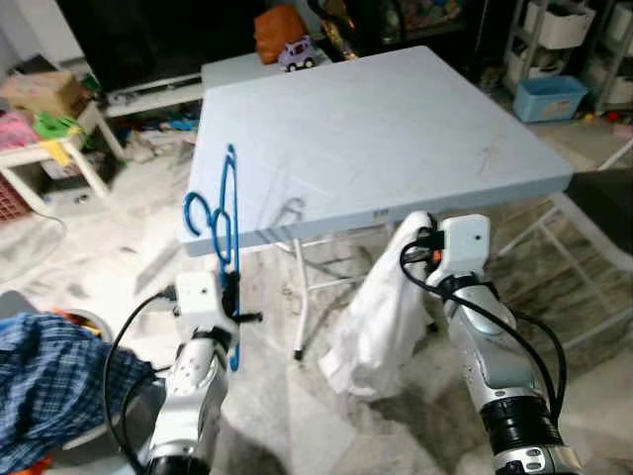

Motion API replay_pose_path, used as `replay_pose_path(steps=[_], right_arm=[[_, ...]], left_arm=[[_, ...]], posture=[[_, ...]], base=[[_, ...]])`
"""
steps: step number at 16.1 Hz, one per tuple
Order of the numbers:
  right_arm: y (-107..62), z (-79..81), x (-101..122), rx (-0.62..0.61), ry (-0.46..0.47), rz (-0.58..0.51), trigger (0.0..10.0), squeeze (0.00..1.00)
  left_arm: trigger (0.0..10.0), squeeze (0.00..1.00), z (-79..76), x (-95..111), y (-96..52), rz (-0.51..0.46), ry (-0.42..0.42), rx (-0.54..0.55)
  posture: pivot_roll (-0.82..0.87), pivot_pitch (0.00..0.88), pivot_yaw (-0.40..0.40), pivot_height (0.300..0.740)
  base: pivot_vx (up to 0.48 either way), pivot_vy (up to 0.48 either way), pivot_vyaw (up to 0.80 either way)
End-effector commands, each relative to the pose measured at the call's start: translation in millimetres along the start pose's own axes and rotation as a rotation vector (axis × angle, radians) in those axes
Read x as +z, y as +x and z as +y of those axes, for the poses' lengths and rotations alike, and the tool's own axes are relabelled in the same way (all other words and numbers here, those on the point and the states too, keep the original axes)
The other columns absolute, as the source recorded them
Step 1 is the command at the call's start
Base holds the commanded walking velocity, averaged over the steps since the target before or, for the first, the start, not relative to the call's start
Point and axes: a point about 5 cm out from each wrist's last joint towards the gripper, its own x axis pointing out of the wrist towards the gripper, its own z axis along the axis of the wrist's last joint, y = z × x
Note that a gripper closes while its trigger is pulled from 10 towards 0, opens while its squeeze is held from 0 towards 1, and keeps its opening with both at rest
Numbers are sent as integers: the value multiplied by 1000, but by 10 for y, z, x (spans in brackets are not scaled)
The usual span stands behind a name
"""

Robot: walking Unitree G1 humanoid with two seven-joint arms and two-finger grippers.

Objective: Hang hanger

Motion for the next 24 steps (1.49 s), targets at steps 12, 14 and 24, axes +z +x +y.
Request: replay_pose_path(steps=[12, 14, 24], right_arm=[[152, 98, 154, 23, -33, -75, 10000, 0], [185, 94, 211, 21, -28, -94, 10000, 0], [316, 101, 421, 22, -10, -163, 10000, 0]], left_arm=[[10000, 0, 100, 9, 13, -17, -21, 11], [10000, 0, 70, 63, 24, -42, -22, -3], [10000, 0, 56, 28, -24, -29, -8, -11]], posture=[[-96, 0, 83, 740], [-99, 0, 83, 740], [-96, 0, 99, 740]], base=[[0, 0, 0], [296, 0, 0], [375, 0, 0]])
